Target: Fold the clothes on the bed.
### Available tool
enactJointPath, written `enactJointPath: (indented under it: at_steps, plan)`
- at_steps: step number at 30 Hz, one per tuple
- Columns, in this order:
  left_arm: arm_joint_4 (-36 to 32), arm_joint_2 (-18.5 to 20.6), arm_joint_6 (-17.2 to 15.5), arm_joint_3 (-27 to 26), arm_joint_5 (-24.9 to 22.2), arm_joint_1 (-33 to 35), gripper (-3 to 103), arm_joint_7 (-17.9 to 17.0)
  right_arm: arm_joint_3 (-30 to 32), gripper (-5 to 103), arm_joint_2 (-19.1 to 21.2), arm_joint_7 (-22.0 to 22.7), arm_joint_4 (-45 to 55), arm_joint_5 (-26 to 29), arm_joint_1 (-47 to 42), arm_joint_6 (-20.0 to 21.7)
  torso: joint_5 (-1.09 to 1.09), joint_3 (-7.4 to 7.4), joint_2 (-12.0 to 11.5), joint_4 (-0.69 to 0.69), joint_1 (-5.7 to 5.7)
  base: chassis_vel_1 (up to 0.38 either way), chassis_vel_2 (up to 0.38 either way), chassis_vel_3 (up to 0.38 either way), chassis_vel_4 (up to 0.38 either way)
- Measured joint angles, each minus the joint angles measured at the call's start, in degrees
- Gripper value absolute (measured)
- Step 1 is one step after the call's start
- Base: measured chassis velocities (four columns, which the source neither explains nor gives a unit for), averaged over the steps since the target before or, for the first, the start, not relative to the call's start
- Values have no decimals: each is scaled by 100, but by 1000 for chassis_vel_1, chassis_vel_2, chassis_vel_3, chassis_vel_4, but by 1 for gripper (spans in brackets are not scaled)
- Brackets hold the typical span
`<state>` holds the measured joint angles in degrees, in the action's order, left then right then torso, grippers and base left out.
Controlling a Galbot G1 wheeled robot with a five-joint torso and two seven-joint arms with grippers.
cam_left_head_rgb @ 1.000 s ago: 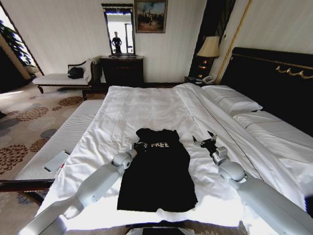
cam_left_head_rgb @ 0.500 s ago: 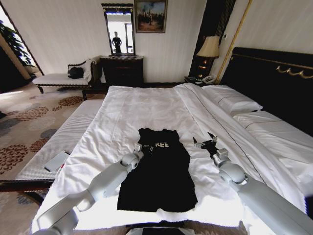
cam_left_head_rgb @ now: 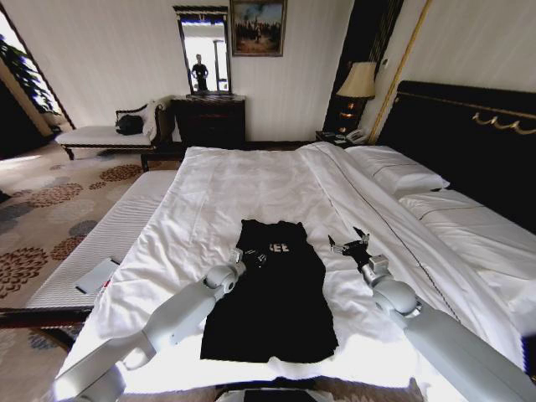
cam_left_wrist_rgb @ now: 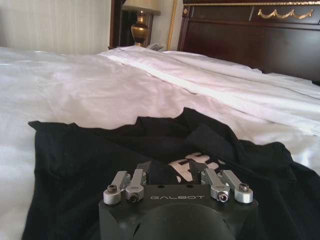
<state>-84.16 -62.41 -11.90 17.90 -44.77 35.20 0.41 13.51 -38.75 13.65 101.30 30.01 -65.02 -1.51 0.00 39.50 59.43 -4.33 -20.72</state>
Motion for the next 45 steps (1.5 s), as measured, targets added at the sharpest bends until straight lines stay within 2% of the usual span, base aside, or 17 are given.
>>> enactJointPath:
  at_steps: [3, 4, 5, 7, 8, 9, 12, 14, 15, 17, 23, 25, 30, 31, 35, 41, 45]
  plan:
    - [-143, 123, -1, -393, -140, 37, 59, 0, 2, 100, -38, -16, -30, -22, -9, -21, 0, 0, 0, 0, 0, 0, 0, 0, 0]
    - [-143, 123, -1, -393, -140, 37, 59, 0, 2, 100, -38, -16, -30, -22, -9, -21, 0, 0, 0, 0, 0, 0, 0, 0, 0]
    - [-107, 128, 0, -529, -199, 29, 65, 2, 2, 100, -47, -17, -32, -28, -13, -25, 0, 0, 0, 0, 0, 0, 0, 0, 0]
    - [72, 117, 0, -792, -338, -31, 65, -2, 12, 100, -56, -18, -28, -34, -37, -29, 0, 0, 0, 1, 0, 0, 0, 0, 0]
    - [177, 99, -1, -889, -409, -71, 76, -3, 29, 100, -56, -18, -22, -37, -58, -30, 0, 0, 0, 1, 0, 0, 0, 0, 0]
    - [177, 99, -1, -889, -409, -71, 76, -3, 29, 100, -56, -18, -22, -37, -58, -30, 0, 0, 0, 1, 0, 0, 0, 0, 0]
    - [659, -13, -19, -1045, -495, -250, 92, -3, 116, 100, -32, -19, 6, -43, -158, -41, 0, 0, 0, -1, 0, 0, 0, 0, 0]
    - [859, -59, -35, -1054, -492, -312, 92, -3, 149, 100, -17, -18, 14, -44, -189, -43, 0, 0, 0, -1, 0, 0, 0, 0, 0]
    - [1052, -116, -52, -1056, -480, -380, 96, -3, 186, 100, -1, -18, 24, -44, -219, -44, 0, 0, 0, 0, 0, 0, 0, 0, 0]
    - [1481, -249, -52, -1058, -395, -527, 100, -2, 267, 100, 29, -18, 50, -43, -292, -44, 0, 0, 0, 0, 0, 0, 0, 0, 0]
    - [2570, -666, 77, -1029, -210, -1058, 102, -3, 418, 100, 80, -14, 85, -34, -451, -44, 1, 0, 0, -2, 0, 0, 0, 0, 0]
    - [2911, -837, 152, -1042, -154, -1220, 98, -2, 467, 100, 80, -3, 103, -22, -490, -37, 1, 0, 0, 0, 0, 0, 0, 0, 0]
    - [3523, -1216, 264, -1020, -38, -1482, 97, -1, 543, 100, 77, 18, 124, -7, -584, -11, 1, 1, 0, 1, 0, 0, 0, 0, 0]
    - [3523, -1216, 264, -1020, -38, -1482, 97, -1, 543, 100, 77, 18, 124, -7, -584, -11, 1, 1, 0, 1, 0, 0, 0, 0, 0]
    - [4017, -1728, 324, -1053, 17, -1642, 92, 2, 610, 100, 76, 19, 79, -4, -605, -9, 1, 0, 0, -4, 0, 0, 0, 0, 0]
    - [4372, -2009, 346, -1067, 136, -1702, 81, 0, 742, 100, 83, 26, 124, 3, -727, 2, 1, 1, 0, 1, 0, 0, 0, 0, 0]
    - [4570, -2128, 347, -1137, 163, -1734, 85, -1, 875, 100, 83, 9, 129, -5, -880, -2, 1, 0, 0, 0, 0, 0, 0, 0, 0]
